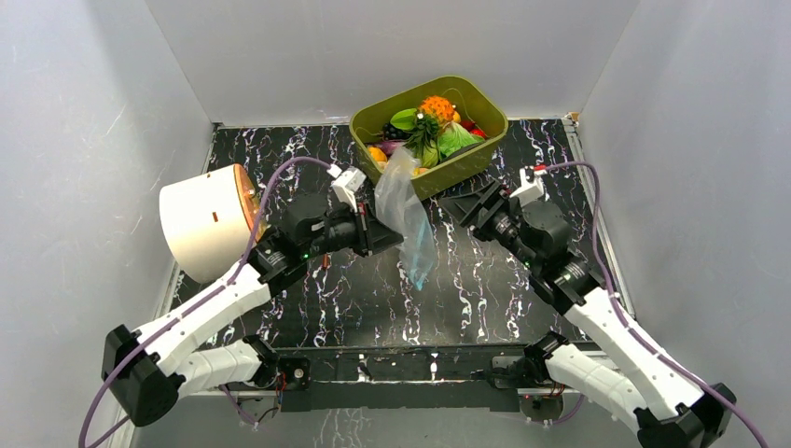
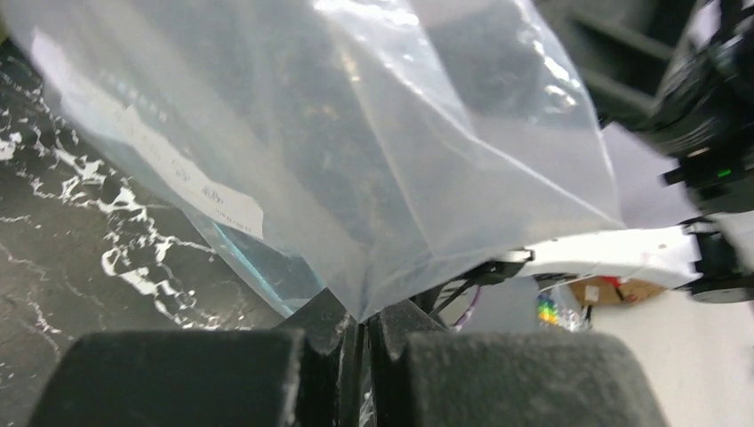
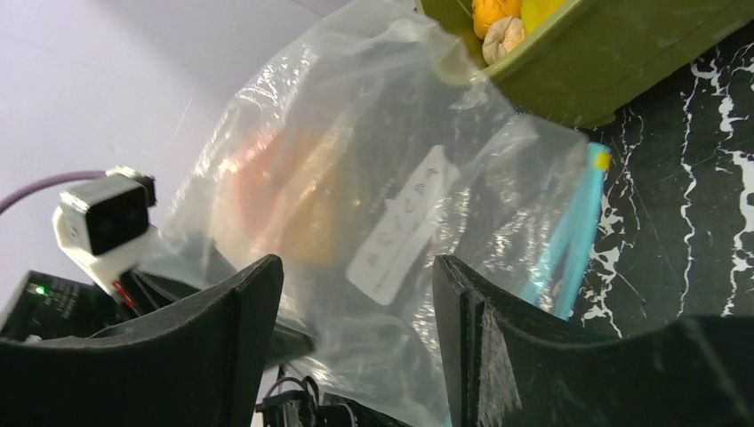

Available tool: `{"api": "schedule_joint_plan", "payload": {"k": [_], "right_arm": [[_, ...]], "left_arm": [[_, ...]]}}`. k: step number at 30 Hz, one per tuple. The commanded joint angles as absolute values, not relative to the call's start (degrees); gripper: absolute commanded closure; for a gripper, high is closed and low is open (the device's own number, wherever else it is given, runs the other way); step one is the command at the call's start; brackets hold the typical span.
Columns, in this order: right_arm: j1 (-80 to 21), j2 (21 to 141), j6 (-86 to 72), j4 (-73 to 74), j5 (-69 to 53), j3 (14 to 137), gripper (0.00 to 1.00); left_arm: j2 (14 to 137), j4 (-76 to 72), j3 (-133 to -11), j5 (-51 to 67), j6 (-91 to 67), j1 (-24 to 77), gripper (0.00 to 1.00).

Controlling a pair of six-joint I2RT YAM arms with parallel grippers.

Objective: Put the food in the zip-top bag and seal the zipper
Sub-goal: Pick up the zipper food storage bag at the center of the board.

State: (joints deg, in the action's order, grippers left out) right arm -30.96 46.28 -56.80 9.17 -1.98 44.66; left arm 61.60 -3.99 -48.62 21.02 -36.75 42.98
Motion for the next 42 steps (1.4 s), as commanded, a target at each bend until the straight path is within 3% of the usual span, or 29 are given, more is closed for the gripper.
{"api": "schedule_joint_plan", "payload": {"k": [1,9,13,17,22,27,33,42], "right_arm": [[-30.76,39.52,-51.79,7.77,-1.58,41.0,0.38],[-30.76,27.91,-71.87,4.59,-1.84,31.12,0.41],[-30.77,24.56,-73.35,5.07,1.2,29.88,0.43],[-30.76,26.73,-54.37,-3.95,-3.81,28.95,0.44],[-30.76,31.71,-27.25,-3.45,-10.96,30.0,0.5],[-30.76,26.31,-11.41,-15.36,-18.25,22.67,0.49],[-30.76,23.77,-0.46,-26.57,-23.96,15.91,0.49],[-30.83,33.15,0.74,-34.11,-27.9,16.6,0.5]], "left_arm": [[56.67,-9.29,-48.32,18.87,-43.76,43.33,1.0],[52.79,-14.86,-48.55,17.38,-51.41,43.33,1.0],[51.33,-16.19,-48.54,14.65,-54.48,43.33,1.0],[49.92,-17.01,-48.73,11.28,-57.67,43.33,1.0],[49.64,-14.48,-50.61,9.24,-58.76,43.33,1.0],[49.98,-13.45,-50.5,9.44,-59.75,43.29,1.0],[49.55,-12.56,-49.51,10.19,-60.6,43.33,1.0],[47.95,-12.4,-47.83,9.89,-61.37,43.33,1.0]]}}
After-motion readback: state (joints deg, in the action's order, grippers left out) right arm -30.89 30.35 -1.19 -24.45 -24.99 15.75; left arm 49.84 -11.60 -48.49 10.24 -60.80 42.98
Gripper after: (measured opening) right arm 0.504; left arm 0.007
